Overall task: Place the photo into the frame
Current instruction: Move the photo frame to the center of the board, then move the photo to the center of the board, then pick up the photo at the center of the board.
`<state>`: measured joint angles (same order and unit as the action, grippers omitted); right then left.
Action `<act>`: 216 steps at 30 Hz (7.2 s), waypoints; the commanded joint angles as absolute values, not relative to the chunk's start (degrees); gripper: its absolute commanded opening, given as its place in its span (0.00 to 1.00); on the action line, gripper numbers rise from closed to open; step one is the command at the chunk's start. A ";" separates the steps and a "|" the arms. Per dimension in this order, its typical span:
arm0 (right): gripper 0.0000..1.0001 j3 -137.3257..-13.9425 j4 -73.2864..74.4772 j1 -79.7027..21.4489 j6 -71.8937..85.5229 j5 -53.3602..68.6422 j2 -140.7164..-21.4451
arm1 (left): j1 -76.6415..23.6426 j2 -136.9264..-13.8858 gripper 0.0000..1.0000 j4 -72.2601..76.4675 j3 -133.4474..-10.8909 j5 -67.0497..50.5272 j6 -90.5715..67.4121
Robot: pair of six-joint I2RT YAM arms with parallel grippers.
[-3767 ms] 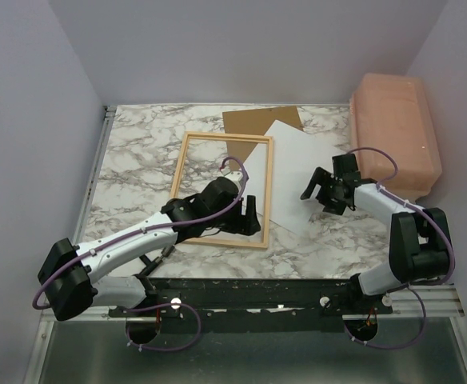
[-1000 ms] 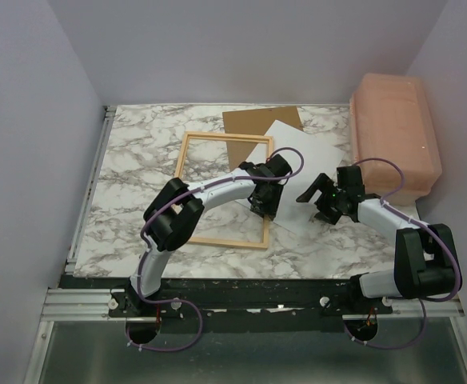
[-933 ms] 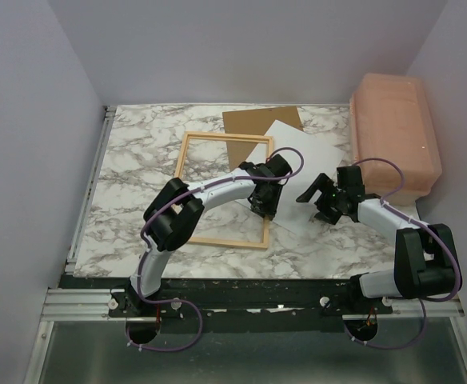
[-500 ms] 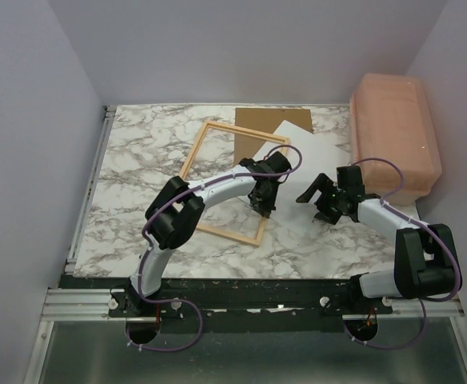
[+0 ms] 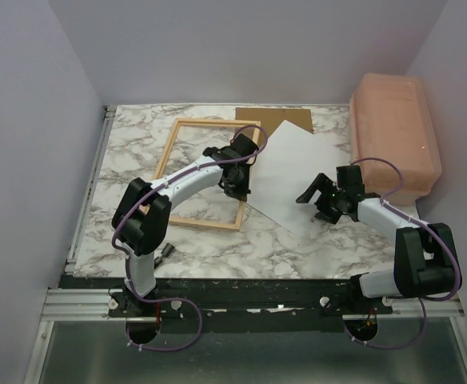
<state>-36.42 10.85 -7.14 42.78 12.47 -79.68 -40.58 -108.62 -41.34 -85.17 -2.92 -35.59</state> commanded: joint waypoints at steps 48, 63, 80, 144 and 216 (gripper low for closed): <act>0.95 -39.91 19.43 -6.94 36.21 8.05 -81.91 | -33.56 -109.31 0.44 -37.88 -76.57 3.47 -35.06; 0.95 -41.28 19.58 -6.94 36.90 7.84 -83.29 | -32.34 -113.88 0.85 -36.70 -95.06 -6.89 -25.10; 0.95 -39.93 17.34 -6.94 37.42 10.37 -85.87 | -30.59 -130.02 0.82 -43.01 -110.83 -5.27 -23.96; 0.98 -45.68 27.61 -6.92 32.04 -1.06 -83.02 | -34.50 -106.83 0.82 -28.82 -73.82 -19.35 -36.91; 0.96 -48.57 17.76 -24.32 33.85 13.01 -96.27 | -13.99 -89.55 0.79 -22.35 -55.43 -20.21 -32.48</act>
